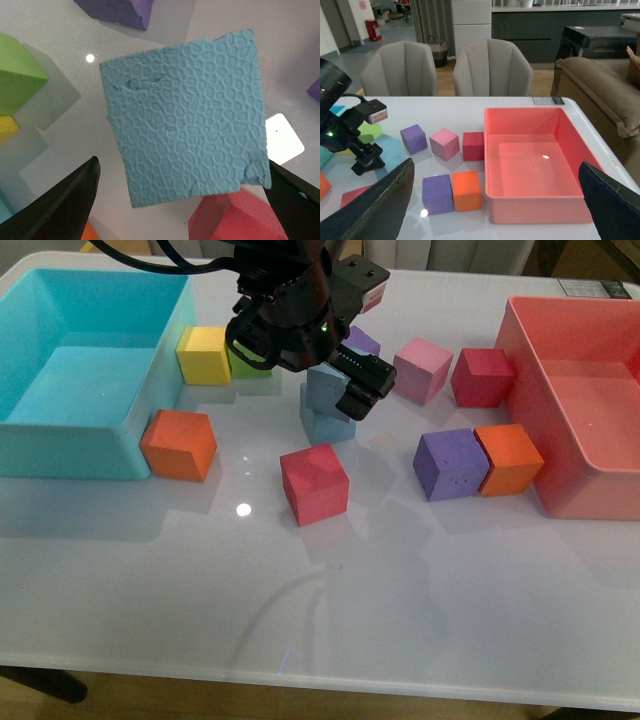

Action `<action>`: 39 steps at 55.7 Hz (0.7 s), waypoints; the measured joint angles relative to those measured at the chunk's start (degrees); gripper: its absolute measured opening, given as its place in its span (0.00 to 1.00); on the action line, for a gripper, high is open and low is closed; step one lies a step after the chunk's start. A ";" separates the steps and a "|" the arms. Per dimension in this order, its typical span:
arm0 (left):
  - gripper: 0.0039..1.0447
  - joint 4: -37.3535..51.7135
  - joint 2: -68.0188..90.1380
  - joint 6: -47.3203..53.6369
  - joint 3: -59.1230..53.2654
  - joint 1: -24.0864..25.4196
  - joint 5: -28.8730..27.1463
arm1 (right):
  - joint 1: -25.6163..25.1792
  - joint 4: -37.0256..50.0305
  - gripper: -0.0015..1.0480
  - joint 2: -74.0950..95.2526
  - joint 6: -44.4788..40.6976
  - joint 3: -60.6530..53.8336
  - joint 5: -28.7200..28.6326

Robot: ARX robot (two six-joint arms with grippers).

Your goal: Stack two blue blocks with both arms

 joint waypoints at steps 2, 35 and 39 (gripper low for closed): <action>0.92 0.63 -1.20 0.00 -1.40 0.15 0.39 | 0.00 0.00 0.91 0.00 -0.02 0.00 0.00; 0.88 24.76 -34.58 -7.43 -41.75 7.48 -0.35 | 0.00 0.00 0.91 0.00 0.00 0.00 0.00; 0.76 47.12 -36.98 -10.01 -53.11 9.09 -10.91 | 0.00 0.00 0.91 0.00 0.00 0.00 -0.11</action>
